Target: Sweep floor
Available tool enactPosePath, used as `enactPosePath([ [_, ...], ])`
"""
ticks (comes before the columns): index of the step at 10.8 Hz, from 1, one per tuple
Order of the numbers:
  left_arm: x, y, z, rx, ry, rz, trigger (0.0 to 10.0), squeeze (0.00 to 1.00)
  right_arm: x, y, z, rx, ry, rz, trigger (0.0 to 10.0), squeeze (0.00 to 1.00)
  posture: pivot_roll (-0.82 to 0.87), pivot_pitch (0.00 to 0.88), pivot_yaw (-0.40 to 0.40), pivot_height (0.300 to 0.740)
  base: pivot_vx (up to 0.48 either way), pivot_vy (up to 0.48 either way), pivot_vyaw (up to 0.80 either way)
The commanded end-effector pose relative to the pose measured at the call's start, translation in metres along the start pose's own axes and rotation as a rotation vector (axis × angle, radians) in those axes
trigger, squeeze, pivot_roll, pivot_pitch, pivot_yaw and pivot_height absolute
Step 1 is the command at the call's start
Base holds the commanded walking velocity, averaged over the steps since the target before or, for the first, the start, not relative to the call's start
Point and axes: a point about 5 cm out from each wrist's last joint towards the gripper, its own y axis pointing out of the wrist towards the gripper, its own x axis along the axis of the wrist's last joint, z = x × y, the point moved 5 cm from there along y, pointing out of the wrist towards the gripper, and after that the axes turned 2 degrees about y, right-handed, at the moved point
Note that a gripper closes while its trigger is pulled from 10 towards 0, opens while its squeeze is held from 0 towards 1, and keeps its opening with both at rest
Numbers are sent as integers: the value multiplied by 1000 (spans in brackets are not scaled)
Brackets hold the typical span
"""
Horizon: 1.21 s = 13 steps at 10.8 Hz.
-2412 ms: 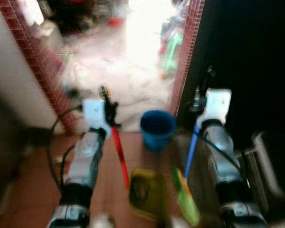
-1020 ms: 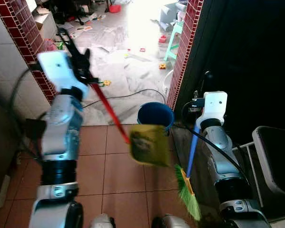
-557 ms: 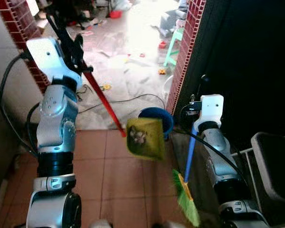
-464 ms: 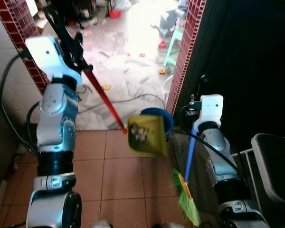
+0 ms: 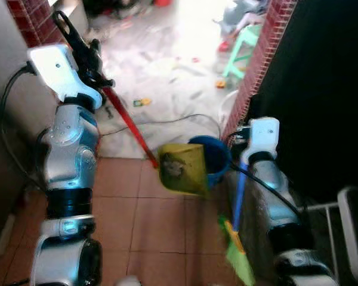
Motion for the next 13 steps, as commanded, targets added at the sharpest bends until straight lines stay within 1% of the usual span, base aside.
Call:
enactPosePath([
  [1, 31, 8, -19, -47, -22, -126, 10000, 0, 0, -1, -16, -36, -16, -2, 10000, 0, -63, 0, -22, 740, 439, 0, 0],
  [4, 33, 11, -15, -22, -11, -136, 10000, 0, -2, 0, -17, -36, -31, 4, 10000, 0, -65, 0, -24, 740, 434, 0, 0],
  [7, 34, 12, -7, 10, 16, -143, 10000, 0, -4, -1, -18, -33, -27, 11, 10000, 0, -66, 0, -26, 740, 426, 0, 0],
  [9, 34, 12, -6, 15, 20, -148, 10000, 0, -5, -1, -17, -31, -31, 14, 10000, 0, -67, 0, -28, 740, 422, 0, 0],
  [10, 33, 12, -6, 23, 34, -145, 10000, 0, -5, -1, -17, -29, -30, 14, 10000, 0, -69, 0, -29, 740, 394, 247, 0],
  [11, 31, 12, -5, 30, 44, -141, 10000, 0, -5, -1, -17, -29, -30, 15, 10000, 0, -70, 0, -30, 740, 330, 0, 0],
  [12, 32, 11, -8, 28, 91, -152, 10000, 0, -6, -1, -17, -28, -29, 18, 10000, 0, -74, 0, -31, 740, 0, 0, 0],
  [13, 32, 11, -11, 21, 104, -160, 10000, 0, -7, -2, -17, -28, -29, 22, 10000, 0, -74, 0, -32, 740, 0, 0, 0],
])
